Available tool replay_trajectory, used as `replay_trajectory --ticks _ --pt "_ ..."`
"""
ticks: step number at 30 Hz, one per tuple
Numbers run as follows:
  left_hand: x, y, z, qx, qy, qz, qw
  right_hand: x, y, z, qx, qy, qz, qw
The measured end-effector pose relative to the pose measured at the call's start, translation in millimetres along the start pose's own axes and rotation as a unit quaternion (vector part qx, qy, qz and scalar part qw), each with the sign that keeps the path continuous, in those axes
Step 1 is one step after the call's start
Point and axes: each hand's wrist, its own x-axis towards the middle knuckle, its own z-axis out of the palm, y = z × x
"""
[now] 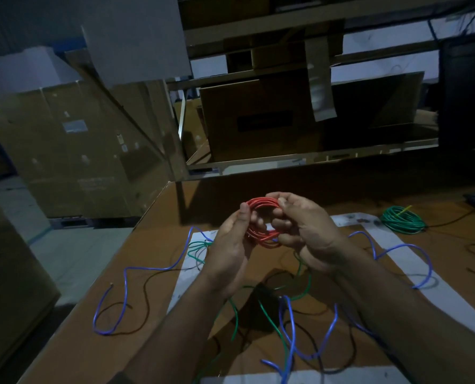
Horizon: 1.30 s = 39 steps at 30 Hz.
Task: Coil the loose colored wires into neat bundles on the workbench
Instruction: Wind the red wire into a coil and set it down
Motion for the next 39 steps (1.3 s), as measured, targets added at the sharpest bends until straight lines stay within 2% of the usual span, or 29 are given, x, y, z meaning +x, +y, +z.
replay_trajectory --ticks 2,4,9,13,15,19,23,25,27,31,33,37,39 --pt "-2 2 2 -0.057 -0.051 -0.032 0.997 1 -1 0 -0.035 0.023 -0.005 0.999" --pt "-3 3 3 -0.081 -0.068 -0.043 0.993 1 -1 1 -0.078 0.042 -0.01 0.996" --pt "-4 -1 7 -0.074 -0.006 -0.019 0.997 0 12 3 -0.2 0.021 -0.071 0.977" --pt "-1 -3 6 -0.055 0.028 0.003 0.998 1 18 1 -0.263 0.099 -0.132 0.951" --pt "0 -3 5 -0.066 0.031 0.002 0.997 1 19 -1 -0.246 0.108 -0.128 0.955" --pt "2 -1 1 -0.128 0.03 -0.005 0.991 1 16 4 -0.124 0.072 -0.1 0.985" --pt "1 4 -2 -0.221 -0.009 -0.057 0.974 2 12 -4 -0.023 0.014 -0.058 0.998" --pt "0 7 -4 -0.237 -0.031 -0.074 0.968 2 10 -8 -0.015 -0.013 -0.049 0.999" --pt "0 9 -3 -0.225 -0.029 -0.079 0.971 3 10 -10 -0.058 -0.016 -0.076 0.995" --pt "3 9 -9 -0.13 -0.006 -0.062 0.99 6 15 -10 -0.187 0.019 -0.165 0.968" --pt "4 11 -12 -0.075 -0.015 -0.046 0.996 6 13 -9 -0.22 0.029 -0.183 0.958" --pt "-2 22 -6 -0.04 -0.049 -0.026 0.998 1 0 -8 -0.308 0.051 -0.213 0.926" --pt "-5 28 4 -0.013 -0.061 -0.006 0.998 -8 -10 -6 -0.312 0.055 -0.219 0.923"
